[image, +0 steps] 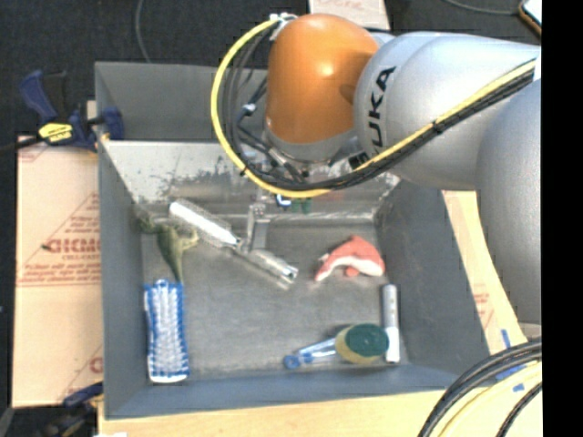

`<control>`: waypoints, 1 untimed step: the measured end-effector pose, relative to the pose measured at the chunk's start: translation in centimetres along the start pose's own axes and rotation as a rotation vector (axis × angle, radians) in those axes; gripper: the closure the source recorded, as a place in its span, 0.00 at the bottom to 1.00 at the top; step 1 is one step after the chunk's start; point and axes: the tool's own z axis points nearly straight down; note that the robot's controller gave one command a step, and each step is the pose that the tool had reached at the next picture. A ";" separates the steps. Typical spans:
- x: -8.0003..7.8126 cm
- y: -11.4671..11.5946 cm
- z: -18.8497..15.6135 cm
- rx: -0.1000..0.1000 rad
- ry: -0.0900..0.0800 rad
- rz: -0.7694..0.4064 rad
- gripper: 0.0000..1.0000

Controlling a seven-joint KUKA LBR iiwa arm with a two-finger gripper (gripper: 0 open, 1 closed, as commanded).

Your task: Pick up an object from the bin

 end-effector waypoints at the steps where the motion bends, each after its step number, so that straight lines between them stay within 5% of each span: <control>1: -0.1 -0.1 -0.5 -0.001 -0.008 0.004 0.00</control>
Offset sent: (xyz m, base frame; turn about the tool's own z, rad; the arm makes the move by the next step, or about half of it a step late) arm 0.0269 0.0557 -0.1531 0.0971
